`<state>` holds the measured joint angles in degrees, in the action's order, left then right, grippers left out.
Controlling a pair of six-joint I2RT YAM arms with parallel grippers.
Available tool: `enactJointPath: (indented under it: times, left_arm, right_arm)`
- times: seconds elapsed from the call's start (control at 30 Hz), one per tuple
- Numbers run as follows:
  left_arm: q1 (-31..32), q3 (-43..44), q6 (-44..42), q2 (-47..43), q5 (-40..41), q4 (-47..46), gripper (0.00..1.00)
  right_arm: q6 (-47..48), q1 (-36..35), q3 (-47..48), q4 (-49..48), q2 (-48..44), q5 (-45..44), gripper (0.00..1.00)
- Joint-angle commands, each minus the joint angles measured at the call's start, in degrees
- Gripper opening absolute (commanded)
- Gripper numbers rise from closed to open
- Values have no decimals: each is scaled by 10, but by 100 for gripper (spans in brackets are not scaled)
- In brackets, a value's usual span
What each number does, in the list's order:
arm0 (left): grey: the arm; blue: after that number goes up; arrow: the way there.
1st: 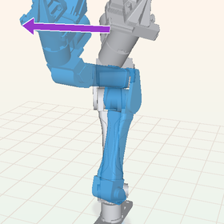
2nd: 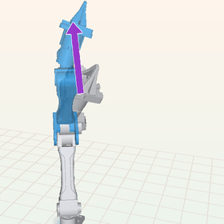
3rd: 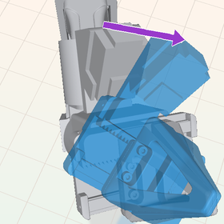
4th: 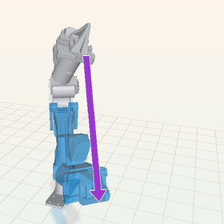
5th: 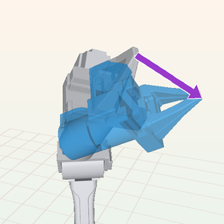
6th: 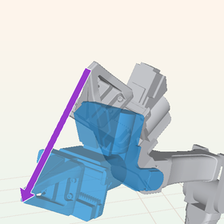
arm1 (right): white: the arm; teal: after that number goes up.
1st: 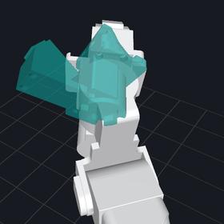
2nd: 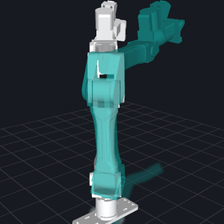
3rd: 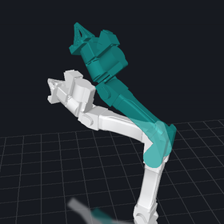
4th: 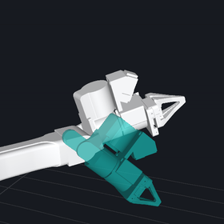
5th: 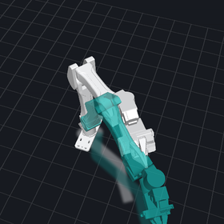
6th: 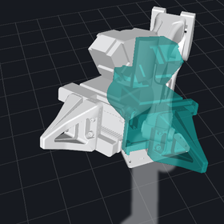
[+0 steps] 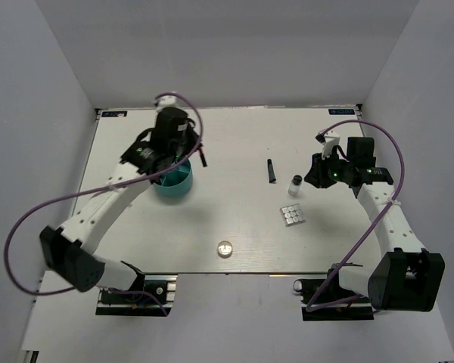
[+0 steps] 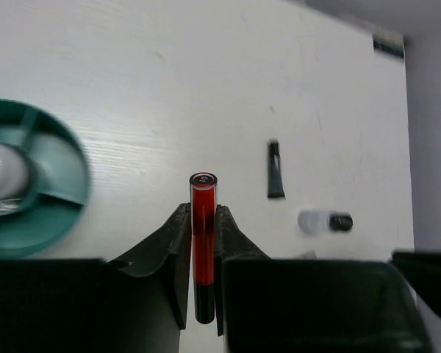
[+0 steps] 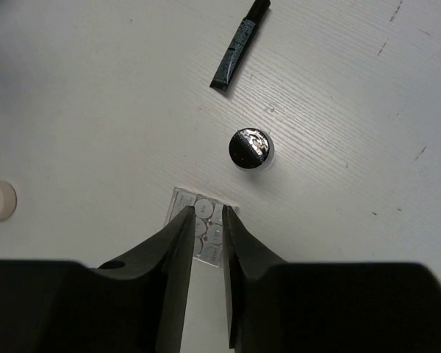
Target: Organize the makeup
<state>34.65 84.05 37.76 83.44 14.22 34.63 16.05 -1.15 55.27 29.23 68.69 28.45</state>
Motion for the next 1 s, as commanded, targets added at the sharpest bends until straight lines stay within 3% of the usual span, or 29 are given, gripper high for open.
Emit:
enactJointPath:
  times: [0.0, 0.17, 0.37, 0.97]
  left_arm:
    - [-31, -62, 36, -71, 97, -11, 0]
    - [-71, -108, 46, -171, 236, 1, 0]
    - [-109, -133, 38, -175, 330, 17, 0]
    - [-207, -214, 10, -92, 253, -99, 0]
  right_arm:
    - [6, 1, -5, -14, -14, 20, 24]
    - [6, 2, -4, -14, -12, 27, 24]
    - [1, 1, 5, -11, -6, 31, 25]
    - [8, 1, 5, -9, -7, 18, 28]
